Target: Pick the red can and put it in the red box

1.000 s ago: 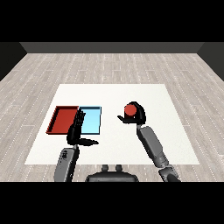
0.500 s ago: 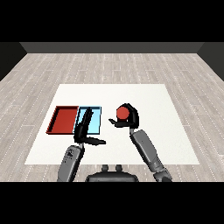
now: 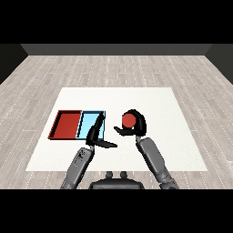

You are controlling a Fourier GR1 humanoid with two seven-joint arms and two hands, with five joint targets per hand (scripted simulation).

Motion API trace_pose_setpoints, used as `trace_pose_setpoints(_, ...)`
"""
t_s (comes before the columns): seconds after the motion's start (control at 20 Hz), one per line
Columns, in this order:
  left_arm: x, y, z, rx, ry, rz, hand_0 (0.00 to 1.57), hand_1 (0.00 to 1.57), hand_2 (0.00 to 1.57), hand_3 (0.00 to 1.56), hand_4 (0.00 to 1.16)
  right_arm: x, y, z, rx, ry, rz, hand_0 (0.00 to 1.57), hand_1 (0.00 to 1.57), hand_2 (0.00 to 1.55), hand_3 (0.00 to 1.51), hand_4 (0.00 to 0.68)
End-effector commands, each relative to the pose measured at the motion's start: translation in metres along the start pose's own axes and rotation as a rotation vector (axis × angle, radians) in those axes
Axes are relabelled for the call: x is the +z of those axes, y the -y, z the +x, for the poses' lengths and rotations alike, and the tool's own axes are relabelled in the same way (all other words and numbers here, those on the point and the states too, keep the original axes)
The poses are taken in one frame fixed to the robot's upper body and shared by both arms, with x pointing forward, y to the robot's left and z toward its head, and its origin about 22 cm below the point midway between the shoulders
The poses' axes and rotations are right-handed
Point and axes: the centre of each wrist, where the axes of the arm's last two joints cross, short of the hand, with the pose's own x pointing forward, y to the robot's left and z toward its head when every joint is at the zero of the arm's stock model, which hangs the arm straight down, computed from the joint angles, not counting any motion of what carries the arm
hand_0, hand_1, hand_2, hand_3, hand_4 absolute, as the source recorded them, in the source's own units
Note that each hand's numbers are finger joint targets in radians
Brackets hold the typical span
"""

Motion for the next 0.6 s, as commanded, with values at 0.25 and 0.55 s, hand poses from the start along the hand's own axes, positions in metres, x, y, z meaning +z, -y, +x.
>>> trace_pose_setpoints(0.25, 0.000, 0.005, -0.044, 0.018, -0.072, -0.003, 0.00, 0.00, 0.00, 0.00, 0.00, 0.011, -0.011, 0.007, -0.014, 0.019, 0.037, 1.46, 1.46, 1.44, 1.39, 0.659)
trace_pose_setpoints(0.55, -0.007, 0.022, -0.031, 0.042, -0.090, -0.011, 0.00, 0.00, 0.00, 0.00, 0.00, 0.001, -0.012, 0.012, -0.022, 0.052, 0.040, 1.46, 1.46, 1.43, 1.38, 0.654)
